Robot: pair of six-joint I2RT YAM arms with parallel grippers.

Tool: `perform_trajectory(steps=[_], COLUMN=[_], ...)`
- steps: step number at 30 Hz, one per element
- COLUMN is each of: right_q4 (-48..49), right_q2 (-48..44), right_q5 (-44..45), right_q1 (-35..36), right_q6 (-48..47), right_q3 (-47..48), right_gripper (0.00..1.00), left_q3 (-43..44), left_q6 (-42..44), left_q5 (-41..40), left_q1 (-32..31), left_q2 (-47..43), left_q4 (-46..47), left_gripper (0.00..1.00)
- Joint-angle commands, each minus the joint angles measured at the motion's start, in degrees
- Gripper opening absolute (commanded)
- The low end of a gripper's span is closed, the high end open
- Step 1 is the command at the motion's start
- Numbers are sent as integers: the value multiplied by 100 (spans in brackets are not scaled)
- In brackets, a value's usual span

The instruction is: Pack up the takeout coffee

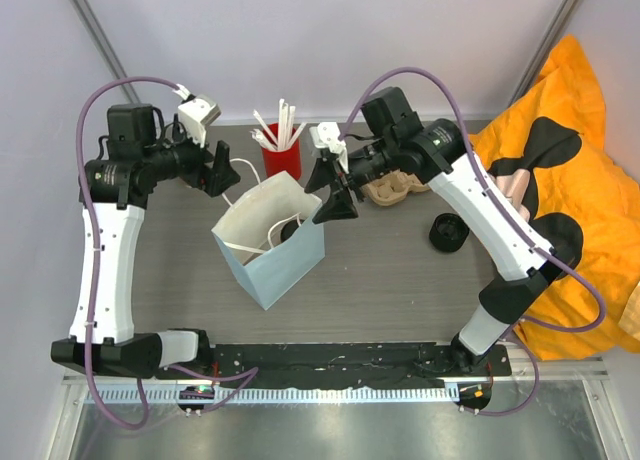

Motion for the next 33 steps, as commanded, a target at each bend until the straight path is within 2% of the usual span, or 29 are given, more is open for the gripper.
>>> perform_trajectory(steps=[1,10,17,20,23,33], right_q4=[330,295,400,401,401,515], right_q2=[88,290,361,344,291,1], right_q5=[35,132,281,343,439,931], right_q1=[344,564,653,653,653,653], right_q6=[150,115,185,211,246,536], right_q3=[23,5,-3,-3,-3,-47], right_gripper=[65,58,24,17,15,9], left_q3=[229,246,290,325,413,1002], left_q6=[98,203,274,318,379,599], left_q5=[-47,-117,-152,-170,-249,-653], left_q1=[-58,-137,-225,-295,-435,-954], left_q2=[7,51,95,147,253,894], left_q4=[121,33,-19,-63,-107,-64], left_gripper=[79,59,42,31,23,12])
